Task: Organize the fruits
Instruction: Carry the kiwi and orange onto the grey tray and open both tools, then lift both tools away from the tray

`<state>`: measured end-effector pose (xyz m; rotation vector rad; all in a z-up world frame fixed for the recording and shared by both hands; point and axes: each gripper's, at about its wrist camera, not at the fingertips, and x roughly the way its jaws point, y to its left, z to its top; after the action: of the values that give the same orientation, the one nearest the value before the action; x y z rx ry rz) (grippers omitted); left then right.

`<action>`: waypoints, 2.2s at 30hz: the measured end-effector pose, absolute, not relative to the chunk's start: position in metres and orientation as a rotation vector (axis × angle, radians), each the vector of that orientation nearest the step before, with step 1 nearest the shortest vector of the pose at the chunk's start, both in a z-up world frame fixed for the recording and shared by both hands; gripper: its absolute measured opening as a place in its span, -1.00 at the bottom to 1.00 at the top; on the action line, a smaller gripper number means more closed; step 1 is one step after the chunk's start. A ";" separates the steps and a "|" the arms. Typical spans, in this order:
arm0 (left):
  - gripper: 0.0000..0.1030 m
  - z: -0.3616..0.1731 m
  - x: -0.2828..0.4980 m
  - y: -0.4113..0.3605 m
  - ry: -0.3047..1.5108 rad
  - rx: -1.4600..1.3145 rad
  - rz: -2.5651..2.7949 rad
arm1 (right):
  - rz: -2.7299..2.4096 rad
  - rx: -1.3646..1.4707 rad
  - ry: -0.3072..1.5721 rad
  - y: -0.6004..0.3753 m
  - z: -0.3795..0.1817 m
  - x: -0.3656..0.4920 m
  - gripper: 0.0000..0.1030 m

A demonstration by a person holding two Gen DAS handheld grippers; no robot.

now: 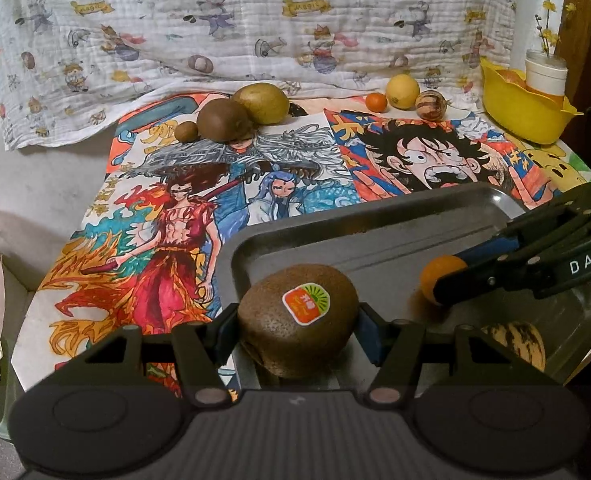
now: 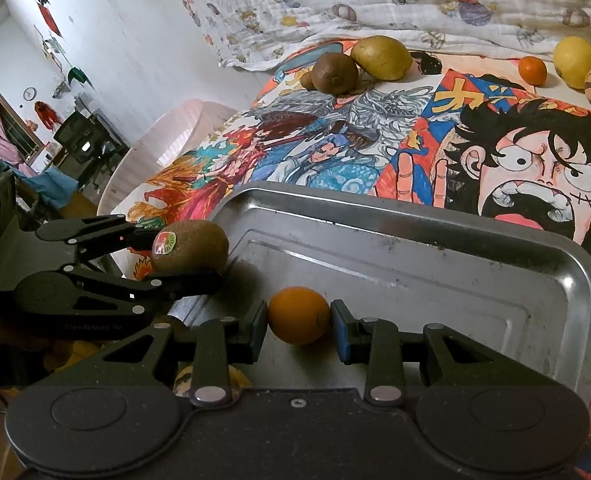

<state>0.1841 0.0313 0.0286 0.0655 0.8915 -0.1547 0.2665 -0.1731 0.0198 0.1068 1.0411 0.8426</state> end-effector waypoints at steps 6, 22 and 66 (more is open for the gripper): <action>0.27 0.029 0.183 0.033 0.898 0.062 -0.161 | 0.840 0.110 1.051 -0.174 0.020 0.266 -0.29; 0.48 0.035 0.170 0.031 0.876 0.072 -0.164 | 0.809 0.132 1.055 -0.188 0.026 0.261 -0.12; 0.99 0.071 0.116 0.017 0.938 0.200 -0.269 | 0.806 -0.212 0.971 -0.257 0.061 0.205 0.99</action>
<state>0.1156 0.0169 0.0710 0.1995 0.9377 -0.2693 0.2049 -0.2569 0.0606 -0.2122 0.9715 0.8061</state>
